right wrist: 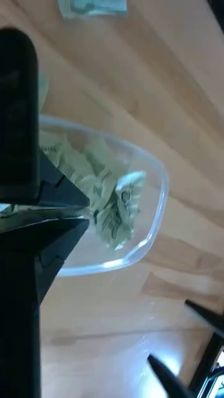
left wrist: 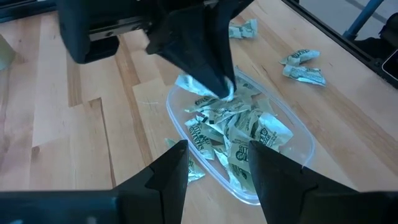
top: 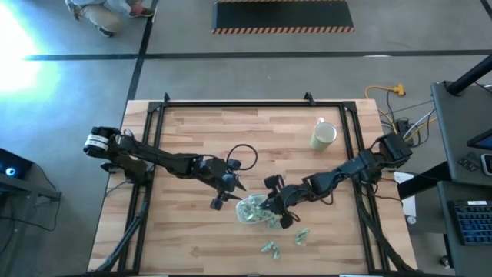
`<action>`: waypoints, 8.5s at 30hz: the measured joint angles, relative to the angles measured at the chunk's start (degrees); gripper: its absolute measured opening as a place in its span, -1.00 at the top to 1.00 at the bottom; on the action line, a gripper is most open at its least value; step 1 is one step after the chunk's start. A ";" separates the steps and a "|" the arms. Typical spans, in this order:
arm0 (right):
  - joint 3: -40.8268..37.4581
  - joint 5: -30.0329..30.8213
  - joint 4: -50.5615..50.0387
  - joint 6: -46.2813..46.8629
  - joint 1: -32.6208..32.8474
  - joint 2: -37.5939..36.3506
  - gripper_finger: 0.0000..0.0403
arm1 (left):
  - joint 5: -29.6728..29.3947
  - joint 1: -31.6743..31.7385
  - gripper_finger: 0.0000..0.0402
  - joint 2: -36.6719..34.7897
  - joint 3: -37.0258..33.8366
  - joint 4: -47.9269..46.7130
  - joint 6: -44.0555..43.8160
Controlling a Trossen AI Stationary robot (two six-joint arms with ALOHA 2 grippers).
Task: Pick and place items into bin
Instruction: Put the Stevia packet into the transparent bin, then adjust the transparent bin on the table, then put the Stevia packet into the transparent bin
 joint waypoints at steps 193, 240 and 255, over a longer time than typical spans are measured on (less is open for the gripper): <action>-0.66 10.85 -43.59 42.02 23.39 -15.67 0.70 | -17.50 -12.73 0.98 38.30 39.76 -18.26 0.55; -2.73 10.84 -39.21 41.79 23.37 -15.47 0.72 | -22.27 -19.12 0.49 26.84 31.95 -43.72 -16.68; -2.73 12.35 -38.80 41.35 23.35 -15.52 0.72 | -22.36 -19.10 0.49 25.79 30.11 -42.26 -19.41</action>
